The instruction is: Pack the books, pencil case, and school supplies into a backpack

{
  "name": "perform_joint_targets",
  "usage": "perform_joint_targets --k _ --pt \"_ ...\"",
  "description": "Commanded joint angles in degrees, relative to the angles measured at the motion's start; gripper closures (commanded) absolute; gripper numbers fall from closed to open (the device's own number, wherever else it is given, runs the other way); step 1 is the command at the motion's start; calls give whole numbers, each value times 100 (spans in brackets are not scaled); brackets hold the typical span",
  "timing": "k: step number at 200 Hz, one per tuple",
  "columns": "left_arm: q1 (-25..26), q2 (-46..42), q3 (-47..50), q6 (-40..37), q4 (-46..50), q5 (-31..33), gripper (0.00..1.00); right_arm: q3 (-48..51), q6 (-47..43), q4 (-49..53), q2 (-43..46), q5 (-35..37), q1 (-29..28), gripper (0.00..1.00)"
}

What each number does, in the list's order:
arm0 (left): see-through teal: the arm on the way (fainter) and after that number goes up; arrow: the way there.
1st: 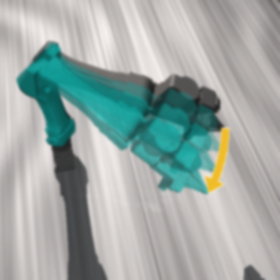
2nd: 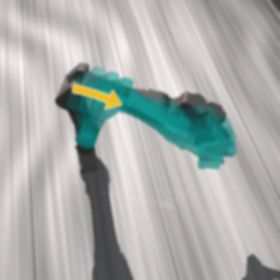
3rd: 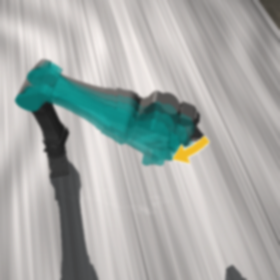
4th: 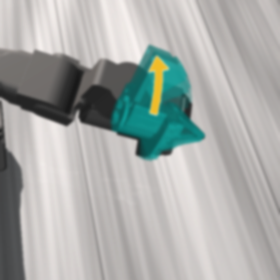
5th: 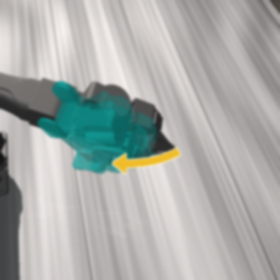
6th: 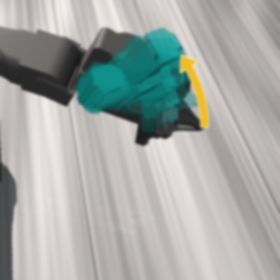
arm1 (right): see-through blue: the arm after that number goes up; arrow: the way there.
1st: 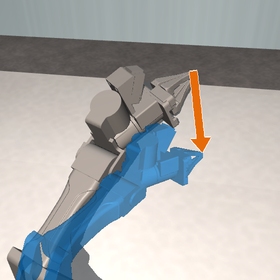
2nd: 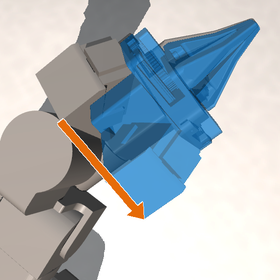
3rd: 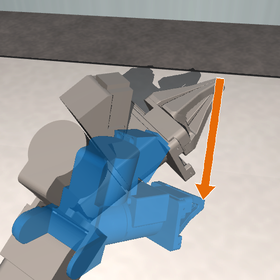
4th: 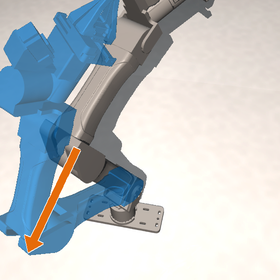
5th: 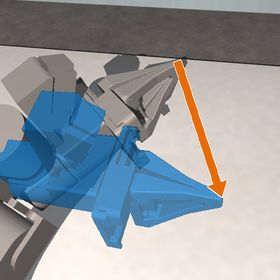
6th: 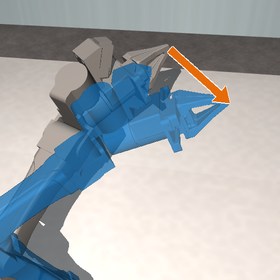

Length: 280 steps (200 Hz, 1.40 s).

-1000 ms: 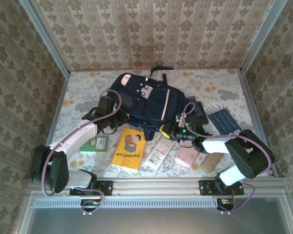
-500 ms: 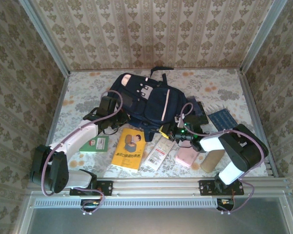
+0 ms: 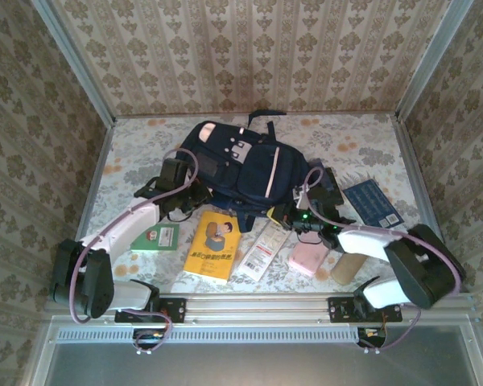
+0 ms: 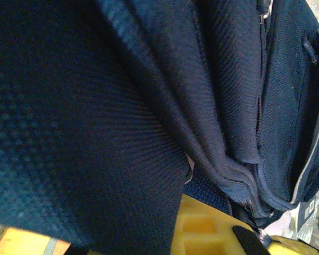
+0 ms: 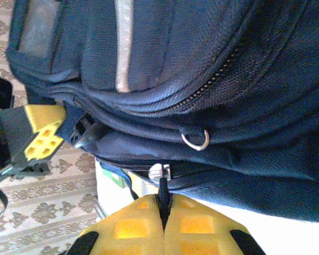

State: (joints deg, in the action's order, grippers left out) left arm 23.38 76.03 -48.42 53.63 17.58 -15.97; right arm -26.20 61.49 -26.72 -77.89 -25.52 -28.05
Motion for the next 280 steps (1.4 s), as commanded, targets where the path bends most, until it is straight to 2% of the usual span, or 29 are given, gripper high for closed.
perform_joint_targets --k 1,31,85,105,118,161,178,208,220,236,241,256,266,280 --pt "-223 -176 -10 146 -106 -7 100 -74 -825 1405 658 827 24 100" --pt "-401 -142 -35 210 -110 -98 100 -140 -1379 2221 1260 1376 45 100" --pt "-758 -76 -172 159 3 -205 100 -353 -2192 3224 1787 2129 238 100" --pt "-842 -58 -269 133 100 -196 100 -512 -2540 3637 1977 2668 248 100" --pt "-869 -25 -366 115 157 -190 100 -591 -2625 3899 2064 3263 248 100" --pt "-870 233 -725 104 269 -170 100 -789 -3121 3862 2157 4540 245 100" --pt "-859 408 -950 67 342 -170 100 -976 -3524 3823 2057 4323 237 100" --pt "-818 1015 -1775 -191 636 -243 100 -1305 -3970 3660 1818 2767 91 100" --pt "-817 1362 -2226 -362 831 -305 100 -1365 -3972 3512 1754 2461 -174 100" --pt "-849 1947 -3033 -737 1276 -255 100 -1541 -3942 3365 1588 2499 -707 100" --pt "-888 2148 -3383 -810 1524 -216 96 -1608 -3879 3302 1501 2547 -860 100" --pt "-1045 2561 -4037 -855 1924 -426 75 -1880 -3549 3144 1111 2674 -1222 100" --pt "-1100 2599 -4219 -817 2149 -417 62 -2058 -3227 3038 826 2815 -1392 100" --pt "-1127 2316 -4064 -705 2199 -322 51 -2198 -2746 2698 445 2835 -1560 100"
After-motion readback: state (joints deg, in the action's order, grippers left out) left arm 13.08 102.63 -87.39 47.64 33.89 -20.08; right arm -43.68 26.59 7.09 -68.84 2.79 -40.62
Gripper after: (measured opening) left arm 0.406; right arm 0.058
